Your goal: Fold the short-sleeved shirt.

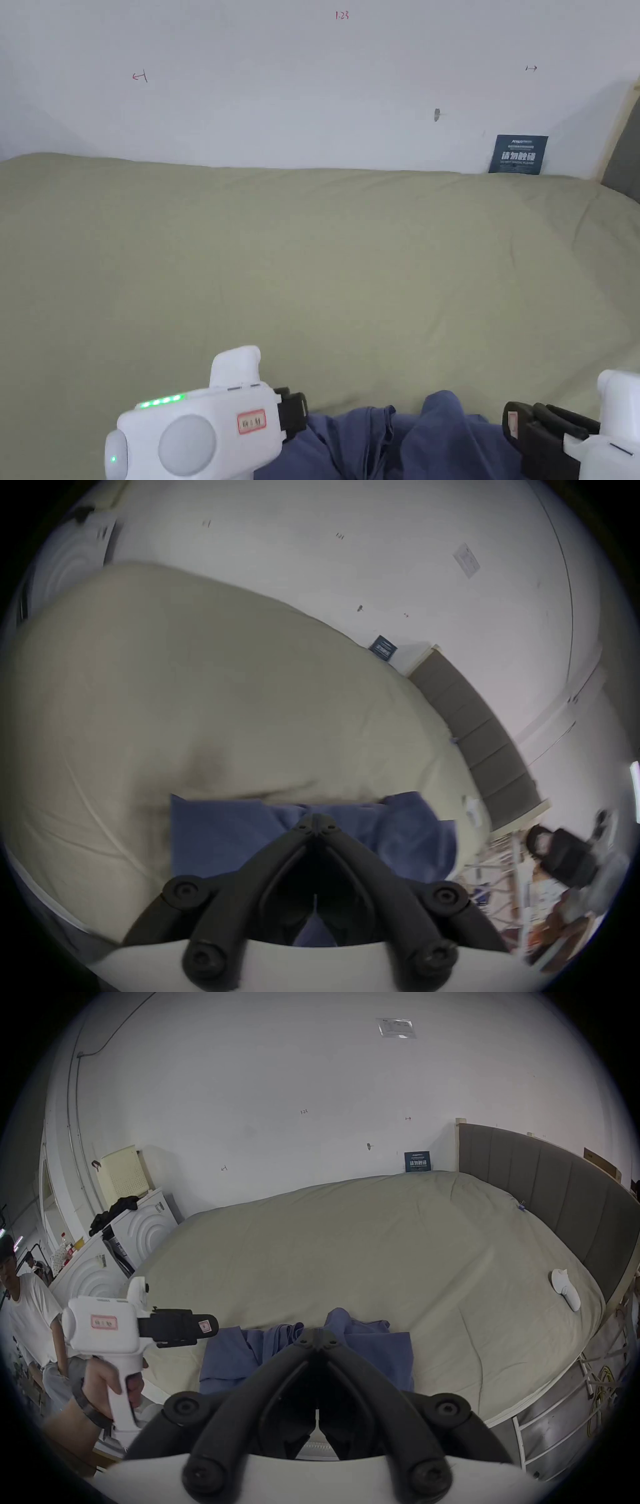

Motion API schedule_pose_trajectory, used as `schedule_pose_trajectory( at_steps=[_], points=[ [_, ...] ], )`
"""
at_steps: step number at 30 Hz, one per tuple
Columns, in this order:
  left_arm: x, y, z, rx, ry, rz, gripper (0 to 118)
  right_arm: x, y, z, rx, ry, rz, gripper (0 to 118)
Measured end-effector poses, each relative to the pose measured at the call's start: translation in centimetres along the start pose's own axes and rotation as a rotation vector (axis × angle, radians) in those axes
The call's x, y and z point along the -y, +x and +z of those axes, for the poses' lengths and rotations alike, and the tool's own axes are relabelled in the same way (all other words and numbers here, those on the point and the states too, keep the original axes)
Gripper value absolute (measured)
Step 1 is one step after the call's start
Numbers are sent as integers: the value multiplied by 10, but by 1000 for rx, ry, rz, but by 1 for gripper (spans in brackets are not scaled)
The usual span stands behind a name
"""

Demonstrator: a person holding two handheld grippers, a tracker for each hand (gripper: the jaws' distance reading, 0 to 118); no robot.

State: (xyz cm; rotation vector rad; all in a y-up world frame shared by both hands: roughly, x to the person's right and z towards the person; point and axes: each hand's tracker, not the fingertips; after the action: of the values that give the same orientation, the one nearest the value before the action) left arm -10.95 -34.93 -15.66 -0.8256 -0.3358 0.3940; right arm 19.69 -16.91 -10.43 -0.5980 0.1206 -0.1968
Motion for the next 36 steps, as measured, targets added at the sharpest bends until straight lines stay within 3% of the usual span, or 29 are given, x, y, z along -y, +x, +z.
schedule_pose_trajectory(
  at_steps=[4, 13, 17, 22, 25, 30, 34, 36],
  points=[
    [27, -10, -26, -50, 57, -47, 0, 6, -1, 4, -19, -7, -1, 2],
    [84, 18, -90, 25, 28, -231, 0, 14, 9, 18, 15, -19, -14, 2],
    [115, 30, -106, 149, 159, -208, 0, 15, 8, 24, 19, -25, -2, 2],
    [141, 39, -112, 225, 121, -68, 0, 15, 1, 23, -1, -34, 7, 2],
    [138, 47, -101, 238, 88, 42, 0, 14, -6, 21, -18, -37, 16, 2],
    [97, 48, -64, 343, 162, -19, 0, 10, -15, 12, -43, -30, 35, 2],
    [54, -11, -19, 212, 109, -102, 0, 4, -20, 6, -50, -27, 63, 2],
    [45, -47, 1, 186, 15, -48, 0, 2, -23, 5, -48, -19, 74, 2]
  ],
)
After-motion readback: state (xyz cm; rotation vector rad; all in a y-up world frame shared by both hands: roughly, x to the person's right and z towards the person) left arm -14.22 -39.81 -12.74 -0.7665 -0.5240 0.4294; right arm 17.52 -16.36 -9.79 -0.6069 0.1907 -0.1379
